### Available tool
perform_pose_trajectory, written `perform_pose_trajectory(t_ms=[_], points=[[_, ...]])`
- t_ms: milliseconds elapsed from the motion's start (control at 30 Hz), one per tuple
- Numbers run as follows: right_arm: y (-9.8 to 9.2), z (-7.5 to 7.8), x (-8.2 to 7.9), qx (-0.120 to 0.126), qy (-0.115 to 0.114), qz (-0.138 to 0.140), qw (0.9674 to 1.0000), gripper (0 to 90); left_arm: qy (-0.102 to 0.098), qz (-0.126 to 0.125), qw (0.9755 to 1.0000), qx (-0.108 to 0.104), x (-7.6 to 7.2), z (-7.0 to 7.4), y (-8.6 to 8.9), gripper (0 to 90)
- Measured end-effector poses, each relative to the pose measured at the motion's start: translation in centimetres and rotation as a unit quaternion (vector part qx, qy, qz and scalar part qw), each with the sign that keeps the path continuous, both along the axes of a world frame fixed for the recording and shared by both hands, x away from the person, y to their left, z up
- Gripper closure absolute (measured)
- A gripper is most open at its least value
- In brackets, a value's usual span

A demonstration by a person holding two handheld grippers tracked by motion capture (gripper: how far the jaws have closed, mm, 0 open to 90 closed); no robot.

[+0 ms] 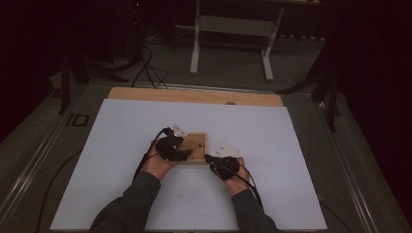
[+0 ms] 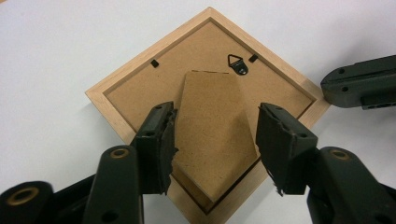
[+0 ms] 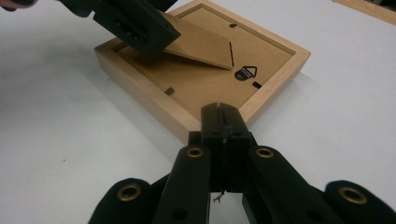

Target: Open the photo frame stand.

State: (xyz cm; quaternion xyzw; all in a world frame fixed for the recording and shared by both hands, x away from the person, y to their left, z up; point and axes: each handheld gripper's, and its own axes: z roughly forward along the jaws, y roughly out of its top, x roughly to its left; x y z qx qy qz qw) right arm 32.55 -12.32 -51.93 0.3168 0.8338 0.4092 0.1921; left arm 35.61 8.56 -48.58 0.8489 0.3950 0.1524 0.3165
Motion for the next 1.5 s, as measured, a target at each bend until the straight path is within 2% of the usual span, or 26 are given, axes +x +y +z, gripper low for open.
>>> perform_pose_trajectory(t_ms=[267, 333, 467, 667, 800, 933, 1000, 1100, 1233, 1433, 1500], points=[[0.0, 0.0, 0.0, 0.000, 0.000, -0.001, 1.0000, 89.8, 0.001, 0.004, 1.0000, -0.003, -0.4, -0.2, 0.1, 43.1], [0.0, 0.0, 0.0, 0.001, 0.001, -0.001, 1.0000, 89.8, 0.003, 0.006, 1.0000, 0.004, -0.5, -0.4, 0.3, 42.9], [0.0, 0.0, 0.0, 0.001, 0.001, -0.001, 1.0000, 89.9, 0.022, 0.010, 0.9997, 0.010, -0.6, -1.1, 0.7, 43.7], [0.0, 0.0, 0.0, 0.001, 0.001, -0.002, 1.0000, 89.9, 0.042, 0.008, 0.9990, -0.014, -0.4, -0.8, 1.2, 50.2], [0.0, 0.0, 0.0, 0.002, 0.001, -0.002, 1.0000, 89.9, 0.043, 0.007, 0.9987, -0.027, -0.2, -0.5, 1.3, 50.4], [0.0, 0.0, 0.0, 0.001, 0.000, -0.001, 1.0000, 89.8, 0.045, 0.011, 0.9973, -0.058, 0.1, 0.4, 1.4, 50.6], [0.0, 0.0, 0.0, 0.001, 0.001, -0.001, 1.0000, 89.8, 0.054, 0.017, 0.9954, -0.078, 0.4, 0.8, 1.5, 50.8], [0.0, 0.0, 0.0, 0.001, 0.001, -0.001, 1.0000, 89.8, 0.065, 0.020, 0.9943, -0.082, 0.7, 0.9, 1.5, 50.1], [0.0, 0.0, 0.0, 0.001, 0.000, 0.000, 1.0000, 89.8, 0.081, 0.025, 0.9912, -0.101, 1.0, 0.9, 1.6, 48.2], [0.1, 0.0, 0.0, 0.001, 0.000, 0.000, 1.0000, 89.8, 0.089, 0.033, 0.9901, -0.103, 1.3, 0.9, 1.5, 45.5], [0.1, 0.0, 0.0, 0.000, -0.001, 0.000, 1.0000, 89.8, 0.092, 0.040, 0.9887, -0.112, 1.4, 1.0, 1.6, 46.3]])
